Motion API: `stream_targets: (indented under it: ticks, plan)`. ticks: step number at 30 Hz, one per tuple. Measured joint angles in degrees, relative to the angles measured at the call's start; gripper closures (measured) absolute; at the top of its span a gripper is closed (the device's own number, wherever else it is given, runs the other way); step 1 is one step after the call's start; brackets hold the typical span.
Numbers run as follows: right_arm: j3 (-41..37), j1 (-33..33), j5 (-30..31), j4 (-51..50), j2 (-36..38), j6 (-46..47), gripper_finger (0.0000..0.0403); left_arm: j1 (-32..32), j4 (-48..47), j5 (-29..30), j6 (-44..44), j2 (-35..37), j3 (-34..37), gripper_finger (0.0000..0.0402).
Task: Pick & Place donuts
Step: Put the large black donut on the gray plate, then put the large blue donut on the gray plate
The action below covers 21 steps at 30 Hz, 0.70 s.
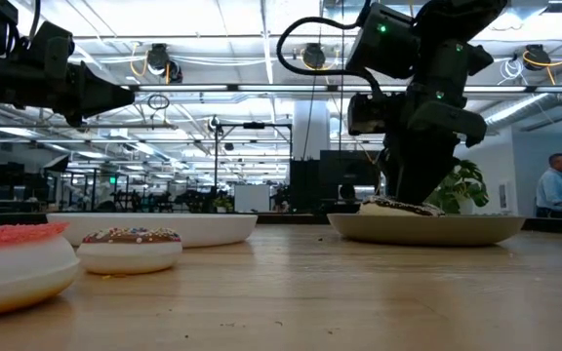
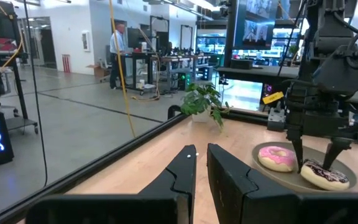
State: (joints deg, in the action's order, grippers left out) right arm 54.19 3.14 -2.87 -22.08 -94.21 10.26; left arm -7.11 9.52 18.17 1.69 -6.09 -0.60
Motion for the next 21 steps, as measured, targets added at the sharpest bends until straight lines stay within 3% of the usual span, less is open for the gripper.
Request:
stream_targets:
  ticks: [6, 15, 21]
  plan:
    - [1.62, -0.02, 3.35, -2.76, 0.00, -0.51, 0.0198, -0.01, 0.00, 0.00, 0.09, 0.00, 0.00, 0.0355]
    - [9.36, 0.04, 4.28, -11.16, 0.00, -1.24, 0.0193, 0.00, -0.07, -0.01, 0.07, 0.00, 0.00, 0.0355]
    - [15.42, 3.06, -0.30, -15.87, 0.89, 3.89, 0.0193, -0.01, -0.50, -0.01, -0.31, 0.00, 0.00, 0.0355]
